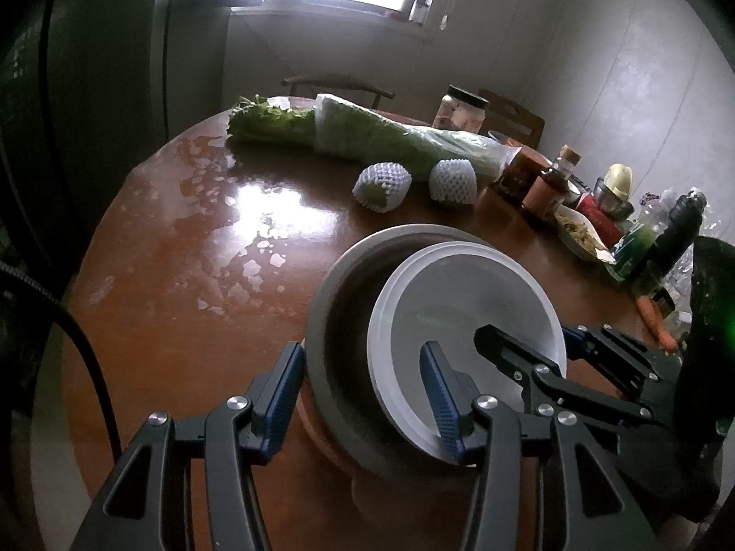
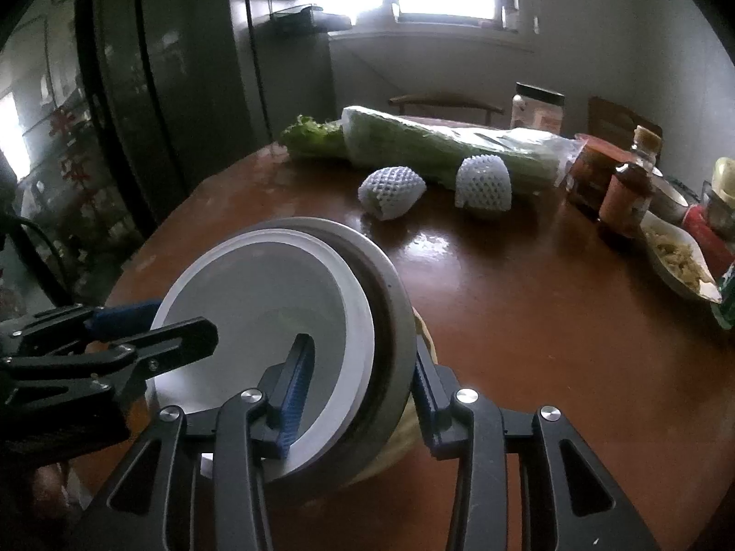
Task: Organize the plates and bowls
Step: 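Lift the bowl stack with the left tool and carry it over the plates, then lower the bowl stack onto the steel plate with the left tool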
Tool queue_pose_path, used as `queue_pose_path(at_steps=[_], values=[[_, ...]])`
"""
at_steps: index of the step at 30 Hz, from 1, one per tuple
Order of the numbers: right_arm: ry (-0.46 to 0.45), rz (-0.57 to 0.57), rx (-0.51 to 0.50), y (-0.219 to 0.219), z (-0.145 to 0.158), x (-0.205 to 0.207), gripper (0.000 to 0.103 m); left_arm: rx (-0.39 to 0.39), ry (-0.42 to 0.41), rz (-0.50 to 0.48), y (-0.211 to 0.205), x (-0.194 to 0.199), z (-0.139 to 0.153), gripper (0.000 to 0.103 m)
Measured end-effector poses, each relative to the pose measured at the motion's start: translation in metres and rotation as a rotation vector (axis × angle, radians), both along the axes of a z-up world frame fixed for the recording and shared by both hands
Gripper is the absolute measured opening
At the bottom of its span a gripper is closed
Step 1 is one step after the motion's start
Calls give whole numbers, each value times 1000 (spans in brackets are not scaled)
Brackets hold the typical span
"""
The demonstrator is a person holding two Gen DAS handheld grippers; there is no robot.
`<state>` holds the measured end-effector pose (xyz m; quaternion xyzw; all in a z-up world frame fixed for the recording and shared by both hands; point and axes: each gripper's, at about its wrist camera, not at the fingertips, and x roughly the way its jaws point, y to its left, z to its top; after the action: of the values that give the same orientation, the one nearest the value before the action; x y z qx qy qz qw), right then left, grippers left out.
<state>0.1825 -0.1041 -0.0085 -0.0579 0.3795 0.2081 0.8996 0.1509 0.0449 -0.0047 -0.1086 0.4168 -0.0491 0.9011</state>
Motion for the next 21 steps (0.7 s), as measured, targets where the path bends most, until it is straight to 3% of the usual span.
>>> queue_pose_path(at_steps=[3, 12, 15, 21], values=[[-13, 1, -6, 0, 2, -2, 49, 0, -1, 7, 2, -2, 2, 53], [-42, 0, -10, -3, 8, -8, 53, 4, -21, 22, 5, -8, 8, 53], [-60, -13, -18, -5, 11, -11, 60, 4, -30, 40, 10, -11, 10, 54], [-45, -38, 18, -18, 12, -15, 64, -47, -26, 40, 21, -8, 7, 55]])
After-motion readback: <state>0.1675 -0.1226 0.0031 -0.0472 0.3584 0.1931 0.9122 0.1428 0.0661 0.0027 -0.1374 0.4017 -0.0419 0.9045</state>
